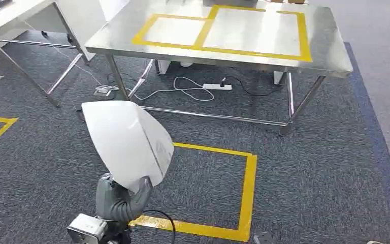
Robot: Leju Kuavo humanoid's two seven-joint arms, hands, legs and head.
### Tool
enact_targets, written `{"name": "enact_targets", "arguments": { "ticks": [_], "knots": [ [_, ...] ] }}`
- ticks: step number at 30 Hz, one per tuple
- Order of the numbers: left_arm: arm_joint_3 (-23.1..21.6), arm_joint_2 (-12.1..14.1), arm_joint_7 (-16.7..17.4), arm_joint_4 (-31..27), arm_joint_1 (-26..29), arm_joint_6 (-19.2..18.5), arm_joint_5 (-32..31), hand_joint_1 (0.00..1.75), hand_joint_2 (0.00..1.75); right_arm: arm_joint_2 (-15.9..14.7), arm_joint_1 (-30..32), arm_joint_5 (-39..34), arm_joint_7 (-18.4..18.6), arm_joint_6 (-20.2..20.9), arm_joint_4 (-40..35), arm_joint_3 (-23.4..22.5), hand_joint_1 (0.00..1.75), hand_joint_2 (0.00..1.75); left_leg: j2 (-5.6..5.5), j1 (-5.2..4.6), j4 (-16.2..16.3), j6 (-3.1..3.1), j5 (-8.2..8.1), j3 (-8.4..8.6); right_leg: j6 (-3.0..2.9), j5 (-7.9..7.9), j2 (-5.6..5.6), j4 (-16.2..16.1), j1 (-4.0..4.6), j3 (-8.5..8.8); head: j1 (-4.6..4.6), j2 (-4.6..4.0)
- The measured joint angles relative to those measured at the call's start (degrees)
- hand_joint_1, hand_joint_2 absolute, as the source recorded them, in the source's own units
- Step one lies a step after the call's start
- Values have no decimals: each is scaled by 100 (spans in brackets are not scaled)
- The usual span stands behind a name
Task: Take the parts from the cabinet and place them on the table.
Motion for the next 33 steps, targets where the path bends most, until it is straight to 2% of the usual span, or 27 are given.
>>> {"name": "enact_targets", "arguments": {
  "ticks": [1,2,3,5,6,7,8,10,12,13,15,16,17,18,19,20,21,22,23,25,26,27,28,30,31,32,33],
  "knots": [
    [7,0,0,0,0,0,0,175,175,0,8,2,0,0,0,0,0,0,19,1,1,-2,-7,0,27,-85,-7,339,-6,-178,0,0],
    [11,0,0,0,1,0,2,175,175,0,18,2,0,0,0,0,0,0,30,7,3,-5,-11,4,49,-41,-13,422,-21,-241,7,0],
    [13,0,0,0,1,0,4,175,175,0,25,2,0,0,0,0,0,0,32,12,4,-16,-19,11,66,133,-20,236,-42,-164,0,0],
    [15,-4,0,0,1,0,4,175,175,0,25,2,0,0,2,0,0,0,35,36,19,-61,-48,34,87,641,-68,-715,-75,305,0,0],
    [18,-4,-2,-2,0,0,4,175,175,0,24,4,-4,0,2,0,0,0,38,30,39,-104,-74,43,105,763,-125,-1177,-90,536,9,0],
    [22,-4,-2,-2,3,0,7,175,175,2,9,11,-9,0,0,0,0,0,37,-10,73,-148,-98,27,66,647,-112,-1271,-38,583,24,0],
    [26,-4,-4,-2,6,2,7,175,175,2,7,17,-15,5,0,0,0,0,34,-10,72,-175,-94,25,-31,672,-83,-1262,-51,630,0,0],
    [31,-2,-7,-2,7,18,7,175,175,0,28,22,-15,11,2,-2,0,0,42,10,41,-226,-82,51,-99,658,-66,-1244,-20,617,0,0],
    [39,-2,-11,-7,6,28,11,175,175,-4,36,22,-15,9,2,-2,0,0,34,35,124,-293,-172,53,-193,683,-55,-1276,-48,653,-4,0],
    [48,-2,-18,-7,4,31,11,175,175,-4,32,31,-18,15,2,-2,0,0,26,34,359,-303,-320,-52,-223,669,-49,-1276,-47,666,-37,0],
    [52,4,-17,-7,18,35,11,175,175,-2,29,37,-17,24,2,-2,0,0,22,31,1273,-315,-743,-489,-266,645,-41,-1275,-27,683,-50,0],
    [57,7,-17,-7,32,39,11,175,175,-2,34,39,-17,40,2,-2,0,0,21,31,1690,-312,-883,-709,-282,635,-38,-1274,-10,692,-46,0],
    [63,11,-17,-7,44,42,13,175,175,-4,39,37,-17,39,2,0,0,0,20,30,1860,-298,-873,-819,-296,625,-28,-1274,5,706,-44,0],
    [66,13,-17,-7,50,42,13,175,175,-2,43,35,-17,39,2,-2,0,0,16,24,1759,-272,-724,-790,-299,616,-10,-1274,19,727,-46,0],
    [68,11,-17,-7,52,44,13,175,175,-2,42,35,-17,40,2,-2,0,0,16,11,1418,-230,-462,-653,-306,603,8,-1274,36,753,-46,0],
    [72,11,-17,-7,52,44,13,175,175,-2,38,35,-20,42,2,0,0,0,11,-11,940,-178,-181,-442,-306,589,25,-1274,53,786,-44,0],
    [74,11,-24,-7,51,52,13,175,175,-2,35,37,-20,48,2,0,0,0,-19,-45,419,-96,81,-215,-302,572,37,-1274,60,814,-46,0],
    [81,11,-46,-7,51,70,26,175,175,9,29,42,-20,59,0,0,0,0,-42,-68,236,-30,6,-115,-282,551,39,-1271,82,808,-26,0],
    [83,0,-68,-9,50,74,57,175,175,9,22,50,-22,59,0,0,0,0,-38,-74,119,-58,-3,-98,-247,543,60,-1252,72,776,-44,0],
    [92,-2,-92,-11,65,85,103,175,175,9,29,66,-20,57,2,0,0,0,-40,-103,132,-51,-11,-113,-184,544,46,-1275,39,770,-46,0],
    [96,-7,-98,-18,66,85,118,175,175,9,22,66,-20,64,2,0,0,0,-42,-84,81,-38,0,-94,-148,537,46,-1292,54,790,-33,0],
    [98,-20,-103,-24,71,85,118,175,175,7,23,66,-20,66,0,0,0,0,-28,-21,-3,-30,41,-23,-128,498,18,-1184,44,716,-46,0],
    [103,-24,-107,-26,62,87,118,175,175,7,22,70,-24,64,0,0,0,0,-18,-11,-38,-12,33,22,-91,386,-1,-1006,73,658,-4,0],
    [105,-33,-111,-28,57,85,118,175,175,7,10,76,-24,64,0,0,0,0,-10,-8,-34,2,26,25,-34,5,-5,-226,35,254,9,0],
    [105,-33,-120,-28,68,85,129,175,175,7,17,79,-24,64,0,0,0,0,-4,-9,-32,3,14,25,-6,-137,-6,167,11,23,2,0],
    [107,-33,-120,-28,68,85,136,175,175,7,31,79,-24,66,0,0,0,0,-4,-7,-30,4,4,26,18,-158,-11,404,-1,-140,7,0],
    [107,-33,-122,-28,69,85,136,175,175,7,42,79,-22,66,0,0,0,0,-5,-1,-30,-7,-8,40,37,-28,-16,351,-18,-151,13,0]
  ]
}}
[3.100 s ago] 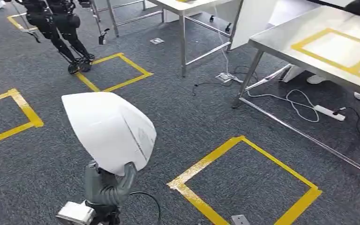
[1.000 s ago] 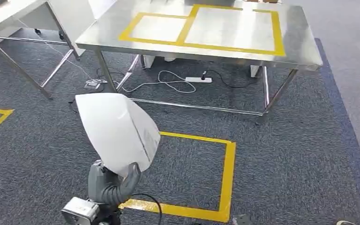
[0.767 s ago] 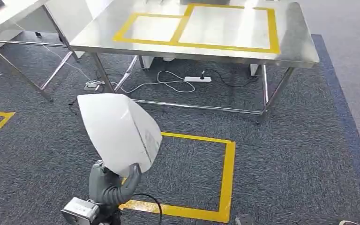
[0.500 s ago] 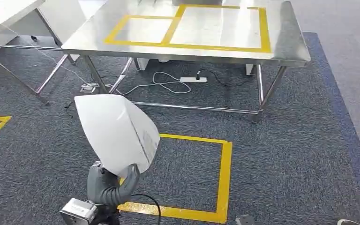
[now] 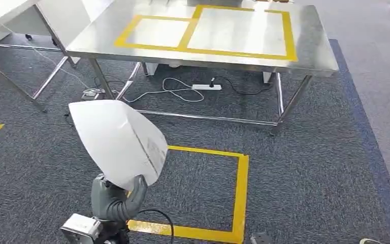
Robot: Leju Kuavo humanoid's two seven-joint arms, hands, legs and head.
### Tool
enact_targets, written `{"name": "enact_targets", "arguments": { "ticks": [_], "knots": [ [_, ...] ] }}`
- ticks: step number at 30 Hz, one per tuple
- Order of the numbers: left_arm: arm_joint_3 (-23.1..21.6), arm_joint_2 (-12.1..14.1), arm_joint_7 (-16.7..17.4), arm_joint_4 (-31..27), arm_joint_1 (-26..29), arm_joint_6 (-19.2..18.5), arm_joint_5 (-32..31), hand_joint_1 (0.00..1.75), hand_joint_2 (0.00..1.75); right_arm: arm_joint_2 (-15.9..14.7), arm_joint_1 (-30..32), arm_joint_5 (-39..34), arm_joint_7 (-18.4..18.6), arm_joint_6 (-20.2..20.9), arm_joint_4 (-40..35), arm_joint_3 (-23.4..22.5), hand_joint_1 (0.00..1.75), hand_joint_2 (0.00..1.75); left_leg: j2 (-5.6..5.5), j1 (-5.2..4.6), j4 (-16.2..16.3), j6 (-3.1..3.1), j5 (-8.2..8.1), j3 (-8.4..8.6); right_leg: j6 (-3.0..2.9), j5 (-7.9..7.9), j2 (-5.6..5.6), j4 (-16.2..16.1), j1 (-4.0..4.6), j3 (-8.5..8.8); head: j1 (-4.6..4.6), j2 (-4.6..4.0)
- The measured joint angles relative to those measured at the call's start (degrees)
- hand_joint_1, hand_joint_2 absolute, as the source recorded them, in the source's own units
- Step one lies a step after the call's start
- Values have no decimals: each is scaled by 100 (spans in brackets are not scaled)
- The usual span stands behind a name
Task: Take the parts from the cabinet and place them on the table.
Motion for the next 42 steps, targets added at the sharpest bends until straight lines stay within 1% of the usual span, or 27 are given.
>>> {"name": "enact_targets", "arguments": {
  "ticks": [1,3,4,6,10,11,13,14,15,16,18,19,20,21,23,25,26,28,29,30,31,33,34,35,36,40,42],
  "knots": [
    [0,0,-2,0,0,0,0,175,175,0,1,0,0,0,0,0,0,0,-1,9,2,-16,-17,19,18,234,-5,-282,-20,105,2,0],
    [0,0,-17,0,-1,0,15,175,175,-9,-11,2,-2,0,0,0,0,0,-2,34,39,-76,-78,67,56,803,-55,-1310,-56,575,2,0],
    [2,0,-30,0,1,-2,20,175,175,-7,-23,2,-2,0,0,2,0,0,-5,8,58,-126,-113,68,72,697,-85,-1535,-42,705,12,0],
    [7,2,-48,-4,-5,0,48,175,175,-4,-30,2,-4,0,0,2,0,0,-1,-24,86,-182,-126,50,-75,695,-54,-1594,-29,756,1,0],
    [13,4,-66,-20,-10,2,85,175,175,-15,-4,7,-15,-11,2,0,0,0,-1,12,218,-288,-252,37,-243,672,-40,-1618,-31,816,-59,0],
    [13,7,-68,-22,-11,2,83,175,175,-15,-12,7,-15,-11,0,0,0,0,-3,10,571,-299,-429,-123,-276,656,-40,-1618,-29,835,-70,0],
    [13,20,-68,-22,0,2,83,175,175,-15,-15,7,-15,-2,2,2,0,0,-3,10,1586,-310,-841,-648,-325,622,-41,-1618,-9,864,-74,0],
    [13,26,-70,-22,10,4,85,175,175,-15,-10,7,-15,-2,2,2,0,0,-3,9,1871,-303,-872,-820,-335,607,-39,-1618,3,883,-74,0],
    [13,28,-70,-22,19,4,85,175,175,-15,-4,7,-15,-2,2,2,0,0,-3,7,1892,-284,-787,-868,-336,588,-28,-1618,13,910,-74,0],
    [13,28,-70,-22,21,4,85,175,175,-15,-1,7,-15,-2,2,2,0,0,-3,1,1674,-251,-567,-801,-334,565,-11,-1617,24,947,-77,0],
    [13,28,-70,-22,19,4,85,175,175,-15,-7,9,-15,-2,0,2,0,0,-12,-37,744,-143,18,-423,-323,513,18,-1618,49,1040,-74,0],
    [13,28,-70,-22,19,4,85,175,175,-13,-4,9,-15,-2,2,2,0,0,-24,-75,325,-63,165,-264,-317,486,23,-1625,34,1023,-74,0],
    [13,31,-70,-22,18,4,85,175,175,-4,-17,9,-17,-2,0,2,0,0,-16,-86,257,-36,52,-208,-272,447,29,-1612,81,1046,-55,0],
    [13,28,-79,-26,14,7,83,175,175,-7,-20,7,-17,-2,0,2,0,0,-14,-94,187,-62,22,-183,-240,443,32,-1613,63,1036,-76,0],
    [13,26,-83,-31,25,18,85,175,175,-7,-16,7,-17,-2,2,2,0,0,-29,-116,166,-36,6,-195,-179,436,15,-1664,36,1054,-68,0],
    [11,17,-85,-42,28,17,85,175,175,-7,-20,9,-24,0,0,2,0,0,-24,-51,23,-12,40,-64,-112,372,-5,-1576,47,1029,-55,0],
    [11,9,-85,-42,14,17,85,175,175,-7,-25,11,-28,0,0,2,0,0,-17,-37,11,17,22,-34,-103,240,-4,-1328,45,899,-33,0],
    [7,7,-85,-44,18,15,85,175,175,-7,-26,11,-28,0,0,2,0,0,-9,-35,14,47,-19,-10,-53,-113,-5,-424,16,368,-20,0],
    [9,9,-85,-44,22,15,85,175,175,-7,-15,11,-28,0,0,2,0,0,-10,-36,17,49,-47,7,-32,-204,-6,-30,11,103,-35,0],
    [9,9,-85,-44,24,15,94,175,175,-7,0,13,-26,0,0,2,0,0,-14,-34,19,45,-76,38,-15,-131,-9,103,10,-45,-13,0],
    [9,9,-85,-44,24,15,96,175,175,-7,9,13,-26,0,0,4,0,0,-21,-31,19,41,-111,85,-1,78,-11,-40,3,-36,-13,0],
    [9,9,-85,-44,24,15,94,175,175,-13,4,13,-24,0,0,4,0,0,-25,-21,27,2,-212,227,2,765,-27,-1017,-13,336,-13,0],
    [9,9,-85,-44,22,15,96,175,175,-17,3,13,-24,0,0,4,0,0,-21,-20,31,-31,-270,288,3,942,-65,-1468,-18,519,-11,0],
    [9,9,-85,-46,17,15,96,175,175,-17,-3,13,-22,0,0,4,0,0,-24,-65,42,-75,-312,276,-11,819,-65,-1506,31,615,-4,0],
    [11,9,-87,-46,15,13,94,175,175,-17,-15,13,-22,0,0,7,0,0,-24,-64,61,-103,-332,270,-103,756,-59,-1588,21,697,-17,2],
    [11,11,-87,-59,7,13,96,175,175,-28,10,13,-13,-7,0,7,0,0,-16,-37,66,-206,-417,341,-237,721,-45,-1631,1,762,-46,0],
    [11,11,-90,-61,-9,13,92,175,175,-28,-12,17,-15,0,0,7,0,0,-17,-27,775,-255,-716,-7,-321,664,-49,-1631,0,826,-96,0]
  ]
}}
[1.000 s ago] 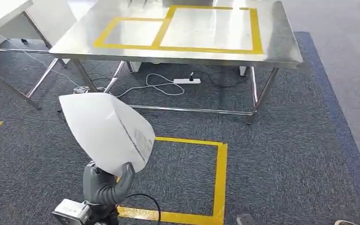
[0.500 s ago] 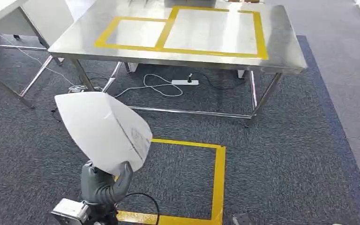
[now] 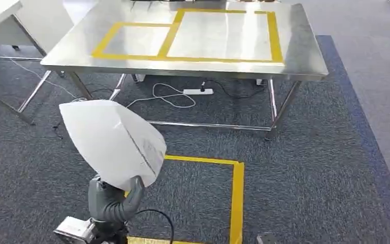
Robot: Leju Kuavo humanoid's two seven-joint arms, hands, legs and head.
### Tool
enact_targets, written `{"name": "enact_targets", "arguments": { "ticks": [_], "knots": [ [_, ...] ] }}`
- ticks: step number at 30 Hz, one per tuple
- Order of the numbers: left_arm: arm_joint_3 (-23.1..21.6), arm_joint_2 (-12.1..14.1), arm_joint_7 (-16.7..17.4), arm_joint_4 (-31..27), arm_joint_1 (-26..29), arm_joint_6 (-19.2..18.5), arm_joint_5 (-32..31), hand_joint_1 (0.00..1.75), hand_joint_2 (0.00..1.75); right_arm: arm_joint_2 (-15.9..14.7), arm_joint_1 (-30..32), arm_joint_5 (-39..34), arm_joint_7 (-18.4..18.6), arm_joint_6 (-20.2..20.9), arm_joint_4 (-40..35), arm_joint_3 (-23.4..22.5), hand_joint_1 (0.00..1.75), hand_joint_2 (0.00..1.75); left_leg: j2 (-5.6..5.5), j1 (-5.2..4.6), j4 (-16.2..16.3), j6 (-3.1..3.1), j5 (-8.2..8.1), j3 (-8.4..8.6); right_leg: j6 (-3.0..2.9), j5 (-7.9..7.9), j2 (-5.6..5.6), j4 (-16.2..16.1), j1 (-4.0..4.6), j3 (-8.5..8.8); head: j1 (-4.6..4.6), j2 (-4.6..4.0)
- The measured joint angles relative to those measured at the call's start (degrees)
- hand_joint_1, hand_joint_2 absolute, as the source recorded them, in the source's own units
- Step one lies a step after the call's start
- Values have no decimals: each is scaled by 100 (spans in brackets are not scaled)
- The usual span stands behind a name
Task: Take the parts from the cabinet and place them on the table.
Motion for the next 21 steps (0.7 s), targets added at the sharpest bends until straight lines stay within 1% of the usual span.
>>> {"name": "enact_targets", "arguments": {
  "ticks": [1,2,3,4,5,7,8,9,10,12,13,14,15,16,17,18,19,20,21],
  "knots": [
    [0,7,0,0,9,0,2,175,175,0,-4,0,0,2,0,0,0,0,0,5,487,-15,-170,-273,-13,-25,1,0,3,27,-7,0],
    [0,15,0,0,14,0,2,175,175,-2,-2,0,0,11,0,2,0,0,0,5,910,-25,-265,-544,-19,-60,3,0,4,58,-2,0],
    [0,18,0,0,22,-2,0,175,175,-2,7,-2,4,11,0,2,0,0,0,6,1111,-24,-239,-723,-16,-91,7,0,5,97,-7,0],
    [0,17,0,0,29,-9,2,175,175,-2,15,-2,4,9,0,2,0,0,0,6,1038,-13,-70,-755,-12,-126,16,0,5,151,-4,0],
    [0,20,0,0,28,-9,2,175,175,-2,16,-2,4,9,0,2,0,0,0,5,739,7,236,-687,-5,-165,28,0,5,209,-7,0],
    [0,17,0,0,27,-9,0,175,175,0,8,0,2,9,0,2,0,0,-1,-5,-228,79,890,-359,25,-248,49,-1,6,336,-7,0],
    [0,20,0,2,25,-11,0,175,175,0,4,0,2,9,0,2,0,0,-7,-39,-396,104,846,-259,61,-291,55,-4,24,316,2,0],
    [-2,17,0,-2,22,-11,-4,175,175,0,-9,0,0,9,0,2,0,0,-5,-45,-594,120,763,-176,118,-337,74,6,38,343,-22,0],
    [-4,17,0,-2,23,-11,-7,175,175,0,-7,-2,0,9,0,2,0,0,0,-48,-567,117,730,-193,151,-339,55,-23,29,291,-6,0],
    [-4,11,-2,-4,26,-11,-7,175,175,-2,-8,0,0,11,-2,4,0,0,-21,-53,-613,173,701,-173,218,-367,24,-80,24,351,2,0],
    [-4,4,-2,-7,30,-11,-7,175,175,-2,-16,0,0,11,-2,4,0,0,-19,-6,-676,205,720,-103,252,-398,20,-76,21,386,4,0],
    [-4,2,-4,-9,22,-11,-7,175,175,-2,-20,0,-4,11,-2,4,0,0,-16,-1,-704,224,710,-61,278,-468,9,94,20,329,22,0],
    [-7,-7,-4,-9,12,-17,-7,175,175,-2,-28,-2,-7,11,-2,4,0,0,-8,0,-706,254,694,-41,292,-646,14,446,19,132,37,0],
    [-7,-9,-4,-7,13,-28,-7,175,175,-2,-26,-2,-7,11,-2,4,0,0,-4,0,-704,278,671,-28,310,-872,13,979,15,-182,28,0],
    [-7,-7,-4,-7,16,-28,-7,175,175,-2,-14,-2,-7,11,-2,4,0,0,-4,-4,-703,284,643,-14,319,-1017,14,1435,16,-478,35,0],
    [-7,-7,-4,-7,20,-28,-7,175,175,-2,1,-2,-2,11,-2,4,0,0,-7,-5,-702,289,616,9,324,-1038,13,1731,17,-713,33,0],
    [-7,-7,-4,-7,25,-26,-7,175,175,-2,16,-2,-2,11,-2,7,0,0,-17,-5,-702,288,580,52,325,-894,12,1738,16,-819,35,0],
    [-7,-7,-4,-7,29,-28,-7,175,175,-2,21,-2,0,11,-2,9,0,0,-23,-5,-702,284,536,114,323,-611,12,1485,16,-772,31,0],
    [-5,-7,-4,-7,28,-26,-7,175,175,-2,18,-2,2,11,-2,9,0,0,-25,-4,-702,277,489,186,312,-269,11,1046,16,-627,35,0]
  ]
}}
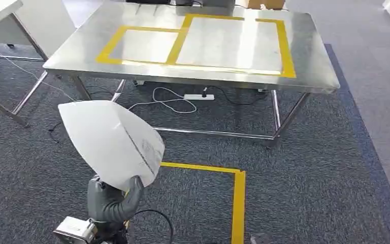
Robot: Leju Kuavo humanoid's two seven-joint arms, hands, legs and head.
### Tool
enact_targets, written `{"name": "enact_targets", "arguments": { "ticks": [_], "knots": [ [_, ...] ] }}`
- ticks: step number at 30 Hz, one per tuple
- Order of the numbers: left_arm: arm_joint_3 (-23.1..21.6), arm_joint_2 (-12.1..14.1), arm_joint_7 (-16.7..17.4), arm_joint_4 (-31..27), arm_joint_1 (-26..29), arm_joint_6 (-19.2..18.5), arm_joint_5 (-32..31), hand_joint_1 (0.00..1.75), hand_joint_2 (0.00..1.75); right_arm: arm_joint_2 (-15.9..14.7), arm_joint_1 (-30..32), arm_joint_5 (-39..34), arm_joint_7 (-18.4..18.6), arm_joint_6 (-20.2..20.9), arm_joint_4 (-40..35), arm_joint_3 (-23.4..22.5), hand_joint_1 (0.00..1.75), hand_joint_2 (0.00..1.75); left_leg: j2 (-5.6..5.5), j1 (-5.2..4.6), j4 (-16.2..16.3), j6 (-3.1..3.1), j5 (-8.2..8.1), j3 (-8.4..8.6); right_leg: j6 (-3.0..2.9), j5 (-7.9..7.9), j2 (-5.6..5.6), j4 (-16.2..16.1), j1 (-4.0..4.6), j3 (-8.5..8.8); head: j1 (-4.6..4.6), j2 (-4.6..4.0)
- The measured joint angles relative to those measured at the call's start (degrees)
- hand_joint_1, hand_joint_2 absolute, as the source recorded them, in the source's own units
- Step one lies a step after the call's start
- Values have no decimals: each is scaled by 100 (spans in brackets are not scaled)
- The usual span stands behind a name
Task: Take the parts from the cabinet and place them on the table.
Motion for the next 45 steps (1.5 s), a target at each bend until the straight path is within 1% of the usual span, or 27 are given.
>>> {"name": "enact_targets", "arguments": {
  "ticks": [1,2,3,6,8,10,12,13,14,16,17,19,22,24,26,27,28,29,32,34,36,39,40,41,43,44,45],
  "knots": [
    [-2,0,0,0,-1,0,0,175,175,0,-2,0,0,0,0,0,0,0,1,0,-1,-20,-59,88,-26,378,-6,-595,1,221,0,0],
    [0,0,0,0,-1,0,0,175,175,0,-1,0,0,0,2,0,0,0,5,0,-7,-45,-107,95,-56,483,-24,-918,10,335,0,0],
    [0,0,-2,0,-6,0,0,175,175,0,-5,0,0,0,2,0,0,0,-3,-44,25,-93,-162,92,-85,398,-22,-1011,37,450,-11,0],
    [0,2,-2,0,-8,0,0,175,175,-7,8,-2,4,-2,4,0,0,0,3,-25,-50,-164,-174,143,-178,357,-7,-1001,56,448,-37,0],
    [2,7,-2,-4,-17,0,0,175,175,-7,12,0,2,-7,2,0,0,0,6,-18,76,-242,-252,152,-250,358,-5,-1080,1,552,-42,0],
    [2,11,-7,-4,-22,0,-2,175,175,-7,-5,0,2,-4,2,0,0,0,6,8,902,-297,-616,-285,-320,297,-9,-1088,-2,627,-81,0],
    [0,24,-7,-4,-4,0,0,175,175,-7,0,0,2,2,2,0,0,0,6,17,1755,-327,-844,-821,-326,225,-7,-1088,0,699,-79,0],
    [2,26,-7,-4,5,0,0,175,175,-7,8,-2,2,2,2,0,0,0,6,20,1832,-330,-749,-942,-323,188,-3,-1088,-1,747,-79,0],
    [2,28,-7,-4,7,0,0,175,175,-7,17,-2,2,2,2,0,0,0,6,25,1657,-325,-503,-928,-317,143,7,-1088,-1,811,-79,0],
    [2,31,-7,-4,7,2,0,175,175,-7,15,0,2,4,2,0,0,0,6,28,752,-288,177,-633,-288,52,25,-1088,-1,959,-74,0],
    [2,33,-4,-4,10,13,0,175,175,-7,17,2,2,24,2,0,0,0,7,27,280,-261,403,-482,-264,0,27,-1099,-1,960,-83,0],
    [0,42,-7,-13,22,20,-2,175,175,-7,-6,7,2,39,2,0,0,0,8,-11,131,-203,186,-349,-167,-85,43,-1100,33,967,-90,0],
    [5,57,-2,-63,84,50,-9,175,175,-7,-15,39,2,42,0,2,0,0,-3,-20,68,-89,155,-307,-53,-125,11,-1167,11,1061,-72,0],
    [7,59,-2,-113,100,63,-11,175,175,-7,-26,65,0,42,0,2,0,0,6,5,23,-9,135,-215,-16,-292,3,-823,3,922,-26,0],
    [5,63,-2,-120,108,63,-11,175,175,-7,-26,79,0,42,0,4,0,0,11,-5,24,29,87,-181,10,-662,4,96,0,364,-13,0],
    [5,68,-2,-120,116,68,-11,175,175,-7,-14,81,2,42,0,4,0,0,8,-10,26,36,50,-161,20,-758,5,516,2,62,-11,0],
    [7,72,-2,-120,125,74,-11,175,175,-7,0,83,2,44,0,4,0,0,-1,-13,26,37,14,-123,23,-691,3,692,1,-137,-9,0],
    [5,74,-2,-120,132,77,-11,175,175,-7,10,83,2,46,0,7,0,0,-9,-14,26,35,-30,-69,16,-487,4,590,1,-182,-18,0],
    [5,74,-2,-122,131,81,-11,175,175,-7,7,83,2,46,0,7,0,0,-18,-16,25,-4,-214,193,-52,553,-1,-746,6,208,-9,0],
    [7,79,-2,-129,126,85,-11,175,175,-7,11,79,2,46,2,7,0,0,-16,-41,12,-69,-294,200,-86,461,-7,-888,58,370,-29,0],
    [9,81,0,-142,128,85,-11,175,175,-7,0,77,11,48,2,7,0,0,-10,-33,-32,-119,-306,219,-176,368,-5,-951,67,397,-48,0],
    [11,81,2,-162,117,85,-11,175,175,-4,36,74,11,46,0,4,0,0,16,-36,2,-214,-403,305,-251,337,1,-1055,9,524,-31,0],
    [11,81,-2,-166,96,85,-17,175,175,-4,23,74,-4,48,0,4,0,0,9,-30,303,-254,-505,158,-287,298,-8,-1068,2,580,-90,0],
    [11,79,0,-166,93,85,-17,175,175,-4,6,72,-7,50,0,4,0,0,9,-13,728,-278,-649,-90,-326,263,-9,-1068,2,614,-74,0],
    [11,92,4,-166,119,85,-15,175,175,-4,-1,72,-13,63,0,4,0,0,9,5,1594,-307,-870,-666,-326,175,-6,-1068,3,702,-79,0],
    [11,101,7,-166,123,85,-15,175,175,-4,13,72,-13,63,0,4,0,0,9,6,1721,-307,-798,-824,-322,129,-1,-1068,3,764,-81,0],
    [11,107,9,-166,122,85,-15,175,175,-4,29,72,-15,61,0,4,0,0,9,10,1581,-302,-570,-841,-317,75,3,-1068,2,843,-81,0]
  ]
}}
